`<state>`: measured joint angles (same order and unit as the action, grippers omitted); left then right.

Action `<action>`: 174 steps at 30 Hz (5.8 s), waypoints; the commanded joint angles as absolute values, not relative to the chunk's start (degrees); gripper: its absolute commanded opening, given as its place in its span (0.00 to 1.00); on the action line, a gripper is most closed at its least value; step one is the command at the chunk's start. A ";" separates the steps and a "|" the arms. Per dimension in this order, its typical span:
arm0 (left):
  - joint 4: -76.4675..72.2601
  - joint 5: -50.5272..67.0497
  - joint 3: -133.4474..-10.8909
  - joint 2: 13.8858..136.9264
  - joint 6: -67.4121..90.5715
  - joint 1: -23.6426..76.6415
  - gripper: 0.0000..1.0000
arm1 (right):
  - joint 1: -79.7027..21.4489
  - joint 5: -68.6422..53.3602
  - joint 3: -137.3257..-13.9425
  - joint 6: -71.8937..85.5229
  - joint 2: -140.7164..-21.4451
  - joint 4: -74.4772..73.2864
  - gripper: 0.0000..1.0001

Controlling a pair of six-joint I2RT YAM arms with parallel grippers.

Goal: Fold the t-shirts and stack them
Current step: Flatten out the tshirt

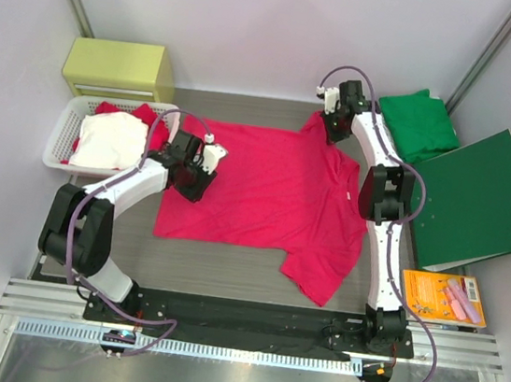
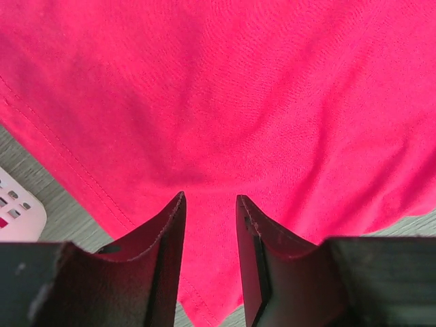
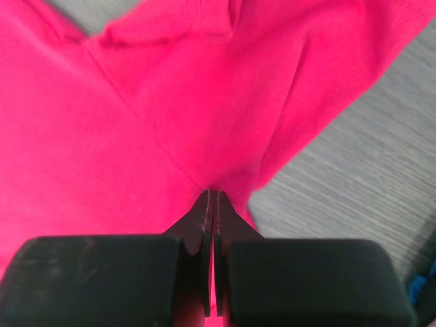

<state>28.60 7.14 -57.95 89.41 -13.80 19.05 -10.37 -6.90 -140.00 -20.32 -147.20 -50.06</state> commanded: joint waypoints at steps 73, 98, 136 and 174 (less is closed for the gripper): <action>26.97 3.24 -54.23 86.13 -10.64 18.98 0.87 | -15.12 -9.23 -59.15 -26.63 -82.52 -41.22 1.00; 27.42 7.12 -53.53 94.93 -9.05 18.99 0.88 | -15.73 -7.83 -54.94 -28.30 -90.44 -43.33 1.00; 26.28 5.27 -46.85 84.73 -11.87 22.32 0.89 | -18.89 -9.41 -58.97 -24.43 -89.64 -37.44 1.00; 27.16 5.98 -44.65 73.49 -13.88 22.32 0.90 | -18.81 -5.45 -46.75 -26.55 -73.60 -41.75 1.00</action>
